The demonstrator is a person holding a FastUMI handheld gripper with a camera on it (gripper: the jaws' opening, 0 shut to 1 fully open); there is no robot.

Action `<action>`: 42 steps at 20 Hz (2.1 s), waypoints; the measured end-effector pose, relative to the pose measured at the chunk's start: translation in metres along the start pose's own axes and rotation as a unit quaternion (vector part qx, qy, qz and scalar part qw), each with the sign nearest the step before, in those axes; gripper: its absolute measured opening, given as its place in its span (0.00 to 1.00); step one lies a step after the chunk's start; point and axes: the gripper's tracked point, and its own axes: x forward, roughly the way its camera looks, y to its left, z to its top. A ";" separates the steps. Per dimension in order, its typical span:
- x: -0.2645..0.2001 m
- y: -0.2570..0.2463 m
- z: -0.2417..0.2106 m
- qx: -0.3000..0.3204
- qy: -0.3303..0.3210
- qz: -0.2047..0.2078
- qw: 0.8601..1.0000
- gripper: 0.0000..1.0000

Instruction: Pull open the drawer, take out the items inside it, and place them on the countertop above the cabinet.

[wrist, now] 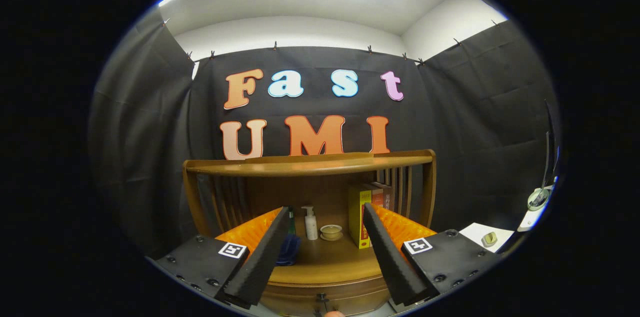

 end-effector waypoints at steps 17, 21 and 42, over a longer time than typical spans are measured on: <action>-0.024 0.010 -0.273 0.014 0.082 0.009 0.997 0.99; -0.023 0.009 -0.338 -0.001 0.106 -0.003 0.994 0.99; -0.010 -0.006 -0.476 -0.005 0.191 -0.031 0.981 0.72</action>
